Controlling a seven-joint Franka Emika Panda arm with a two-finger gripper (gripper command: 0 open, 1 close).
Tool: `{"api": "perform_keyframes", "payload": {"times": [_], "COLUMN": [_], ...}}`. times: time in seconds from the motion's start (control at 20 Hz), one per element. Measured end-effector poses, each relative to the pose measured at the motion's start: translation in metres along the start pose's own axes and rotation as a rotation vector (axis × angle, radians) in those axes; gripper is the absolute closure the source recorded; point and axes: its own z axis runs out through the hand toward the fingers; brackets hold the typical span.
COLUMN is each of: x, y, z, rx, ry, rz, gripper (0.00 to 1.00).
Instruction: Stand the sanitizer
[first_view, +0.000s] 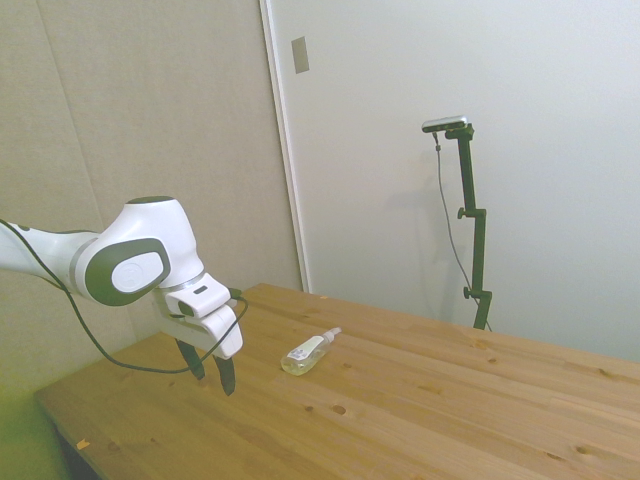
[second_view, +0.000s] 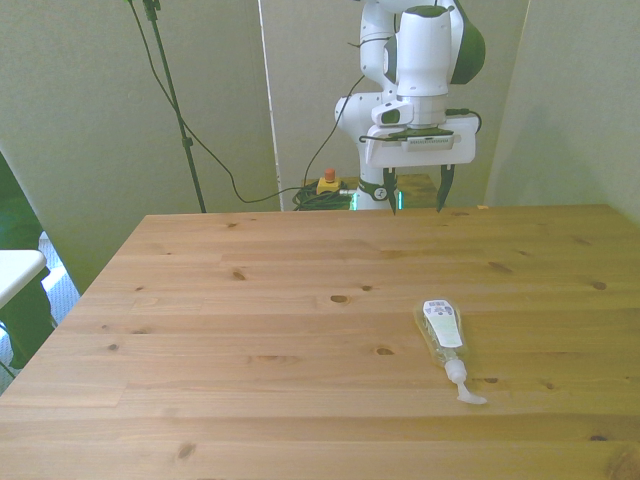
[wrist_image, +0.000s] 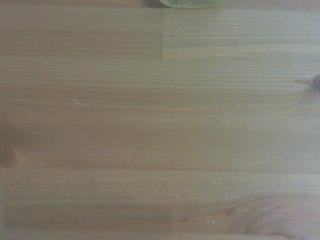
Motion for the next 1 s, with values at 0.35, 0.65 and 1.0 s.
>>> {"api": "perform_keyframes", "payload": {"times": [0.35,0.65,1.0], "x": [0.033,0.109,0.170], "y": [-0.014,-0.065,-0.149], "z": [-0.006,-0.019,-0.016], "rx": [-0.004,-0.007,-0.024], "ry": [0.021,0.064,0.079], "rz": [0.029,0.076,0.075], "gripper": [0.00,0.00,0.00]}}
